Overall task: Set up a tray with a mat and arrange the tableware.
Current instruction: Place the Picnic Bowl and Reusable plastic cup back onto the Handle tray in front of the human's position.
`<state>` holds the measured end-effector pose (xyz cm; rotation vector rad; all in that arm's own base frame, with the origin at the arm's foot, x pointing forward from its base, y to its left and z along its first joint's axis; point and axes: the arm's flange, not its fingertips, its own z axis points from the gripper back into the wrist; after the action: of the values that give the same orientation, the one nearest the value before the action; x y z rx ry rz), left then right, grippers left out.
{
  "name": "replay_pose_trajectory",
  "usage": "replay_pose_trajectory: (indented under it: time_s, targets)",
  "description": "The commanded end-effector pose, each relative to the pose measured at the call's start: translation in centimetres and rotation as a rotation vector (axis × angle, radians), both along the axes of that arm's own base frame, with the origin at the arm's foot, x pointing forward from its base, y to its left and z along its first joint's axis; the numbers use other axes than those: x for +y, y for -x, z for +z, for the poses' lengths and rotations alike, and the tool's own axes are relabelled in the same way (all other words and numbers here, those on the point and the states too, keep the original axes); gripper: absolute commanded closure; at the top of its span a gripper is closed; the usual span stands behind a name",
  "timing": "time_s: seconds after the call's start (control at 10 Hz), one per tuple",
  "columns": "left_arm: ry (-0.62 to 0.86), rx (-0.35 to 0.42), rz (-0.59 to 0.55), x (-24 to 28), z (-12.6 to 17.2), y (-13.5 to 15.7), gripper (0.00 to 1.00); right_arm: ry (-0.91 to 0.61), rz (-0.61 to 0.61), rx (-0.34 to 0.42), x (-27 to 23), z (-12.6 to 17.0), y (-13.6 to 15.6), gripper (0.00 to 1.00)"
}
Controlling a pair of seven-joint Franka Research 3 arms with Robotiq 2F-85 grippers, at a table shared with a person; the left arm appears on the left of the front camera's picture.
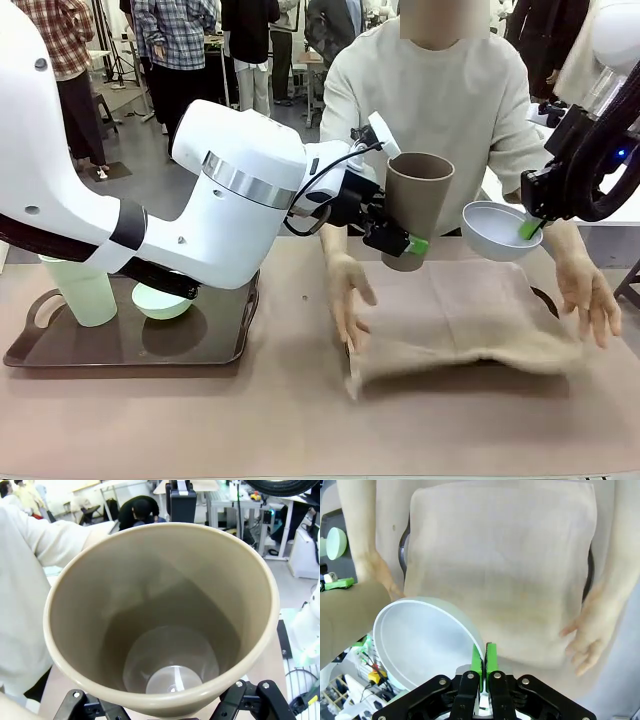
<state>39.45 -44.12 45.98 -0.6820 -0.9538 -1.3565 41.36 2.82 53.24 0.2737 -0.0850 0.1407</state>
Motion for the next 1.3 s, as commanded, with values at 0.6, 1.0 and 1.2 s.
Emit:
replay_pose_trajectory:
  time_s: [0.6,1.0,1.2]
  targets:
    - [0.006,-0.005,-0.008,-0.18,0.39,-0.25,0.73,0.001,0.000,0.003,0.03,-0.19,-0.08,1.00]
    - [0.006,-0.005,-0.008,-0.18,0.39,-0.25,0.73,0.001,0.000,0.003,0.03,-0.19,-0.08,1.00]
    - [0.006,-0.005,-0.008,-0.18,0.39,-0.25,0.73,0.001,0.000,0.003,0.03,-0.19,-0.08,1.00]
